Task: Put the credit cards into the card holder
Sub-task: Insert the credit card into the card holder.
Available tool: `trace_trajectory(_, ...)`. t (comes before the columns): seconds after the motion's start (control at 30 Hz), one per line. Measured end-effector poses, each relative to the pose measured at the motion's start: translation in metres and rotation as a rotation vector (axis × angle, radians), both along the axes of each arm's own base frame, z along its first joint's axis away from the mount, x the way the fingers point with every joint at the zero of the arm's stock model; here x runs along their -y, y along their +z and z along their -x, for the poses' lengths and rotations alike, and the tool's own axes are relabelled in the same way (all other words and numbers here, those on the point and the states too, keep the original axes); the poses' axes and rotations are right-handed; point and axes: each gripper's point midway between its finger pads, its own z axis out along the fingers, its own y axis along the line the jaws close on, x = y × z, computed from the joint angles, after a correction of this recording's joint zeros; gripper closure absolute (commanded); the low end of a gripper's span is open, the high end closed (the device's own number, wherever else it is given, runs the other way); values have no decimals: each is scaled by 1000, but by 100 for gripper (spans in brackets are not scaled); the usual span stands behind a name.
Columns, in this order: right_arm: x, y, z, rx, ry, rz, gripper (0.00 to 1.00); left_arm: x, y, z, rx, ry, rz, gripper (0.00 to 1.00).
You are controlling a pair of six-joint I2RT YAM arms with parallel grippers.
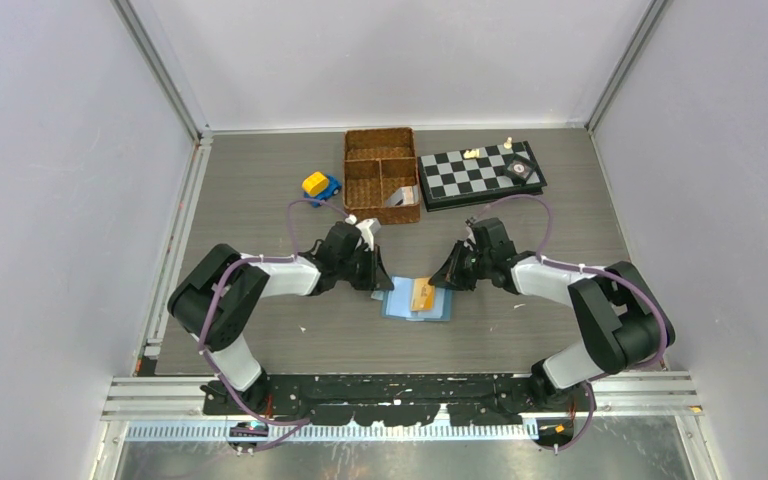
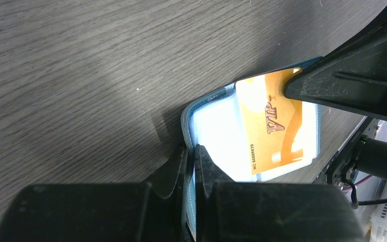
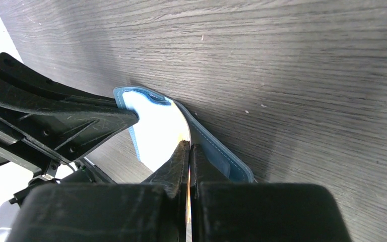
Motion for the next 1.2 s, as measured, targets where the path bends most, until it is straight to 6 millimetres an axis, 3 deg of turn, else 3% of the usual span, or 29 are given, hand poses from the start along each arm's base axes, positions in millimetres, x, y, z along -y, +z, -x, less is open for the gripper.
trace_trajectory(1.2, 0, -3, 15, 4, 21, -22, 100, -1, 0, -1, -10, 7, -18, 100)
